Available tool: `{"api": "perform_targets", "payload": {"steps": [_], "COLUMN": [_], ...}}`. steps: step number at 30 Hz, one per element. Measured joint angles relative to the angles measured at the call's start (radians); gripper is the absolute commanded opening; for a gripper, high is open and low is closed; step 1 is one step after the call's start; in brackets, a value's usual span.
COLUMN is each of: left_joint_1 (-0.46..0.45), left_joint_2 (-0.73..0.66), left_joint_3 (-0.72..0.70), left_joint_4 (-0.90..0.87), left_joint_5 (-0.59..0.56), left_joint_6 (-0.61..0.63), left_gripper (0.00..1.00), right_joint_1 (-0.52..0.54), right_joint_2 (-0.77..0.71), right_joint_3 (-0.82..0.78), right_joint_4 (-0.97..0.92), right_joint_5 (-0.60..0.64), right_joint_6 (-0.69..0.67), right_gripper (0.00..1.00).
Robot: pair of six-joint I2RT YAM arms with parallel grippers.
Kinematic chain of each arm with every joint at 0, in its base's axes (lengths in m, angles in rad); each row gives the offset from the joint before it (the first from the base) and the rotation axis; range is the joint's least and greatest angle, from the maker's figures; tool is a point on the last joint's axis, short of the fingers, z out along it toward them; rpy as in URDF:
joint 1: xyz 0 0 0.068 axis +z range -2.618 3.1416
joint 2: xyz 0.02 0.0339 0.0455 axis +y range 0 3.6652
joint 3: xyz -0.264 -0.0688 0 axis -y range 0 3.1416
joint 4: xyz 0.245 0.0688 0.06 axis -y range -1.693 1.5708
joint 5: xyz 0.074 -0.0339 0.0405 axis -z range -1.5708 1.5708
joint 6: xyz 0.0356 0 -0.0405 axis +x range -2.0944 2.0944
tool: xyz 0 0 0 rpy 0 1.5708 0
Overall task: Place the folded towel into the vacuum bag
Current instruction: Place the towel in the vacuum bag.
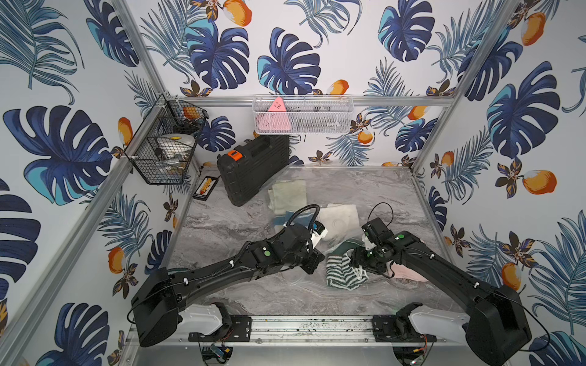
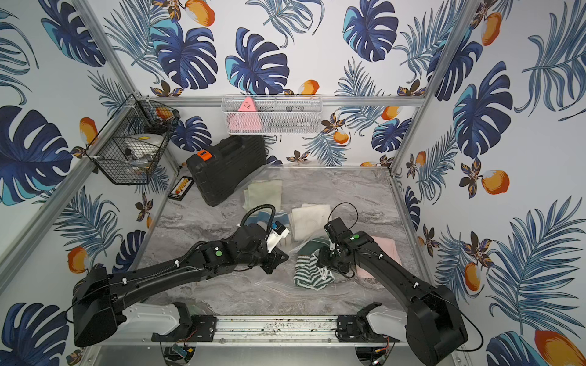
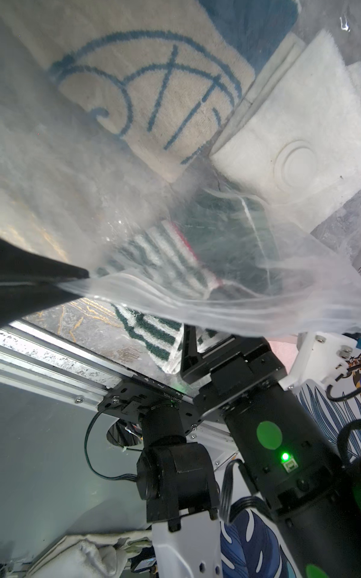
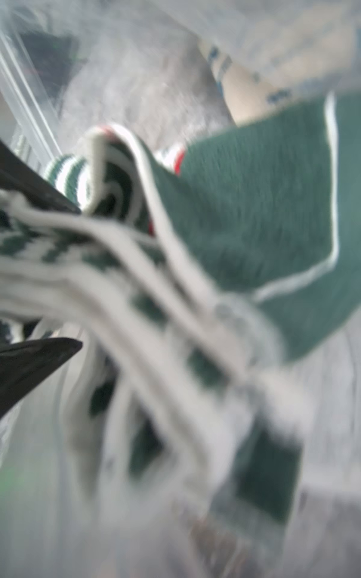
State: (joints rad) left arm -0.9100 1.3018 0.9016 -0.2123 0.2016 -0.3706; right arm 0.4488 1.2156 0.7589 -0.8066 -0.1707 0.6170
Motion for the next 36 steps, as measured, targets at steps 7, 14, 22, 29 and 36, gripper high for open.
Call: {"api": "perform_targets", "payload": {"steps": [7, 14, 22, 29, 36], "left_joint_1": [-0.014, -0.036, -0.081, -0.111, -0.127], "left_joint_2": [0.004, -0.003, 0.011, 0.036, 0.049], "left_joint_3": [-0.008, -0.031, -0.042, -0.040, -0.031], "left_joint_4": [0.011, 0.012, 0.032, 0.051, 0.046], "left_joint_5": [0.003, 0.003, 0.003, 0.001, -0.009], "left_joint_6": [0.000, 0.000, -0.020, -0.026, -0.026], "left_gripper": [0.00, 0.00, 0.00, 0.00, 0.00], "right_joint_1": [-0.054, -0.063, -0.056, 0.011, 0.112], "right_joint_2": [0.041, -0.026, -0.247, -0.307, -0.262], "right_joint_3": [-0.127, -0.235, -0.332, -0.395, -0.465], "right_joint_4": [0.136, 0.291, 0.399, 0.522, 0.685], "right_joint_5": [-0.065, -0.141, -0.137, -0.009, 0.193], "right_joint_6": [0.112, 0.301, 0.664, 0.970, 1.206], "right_gripper": [0.38, 0.04, 0.00, 0.00, 0.00]}}
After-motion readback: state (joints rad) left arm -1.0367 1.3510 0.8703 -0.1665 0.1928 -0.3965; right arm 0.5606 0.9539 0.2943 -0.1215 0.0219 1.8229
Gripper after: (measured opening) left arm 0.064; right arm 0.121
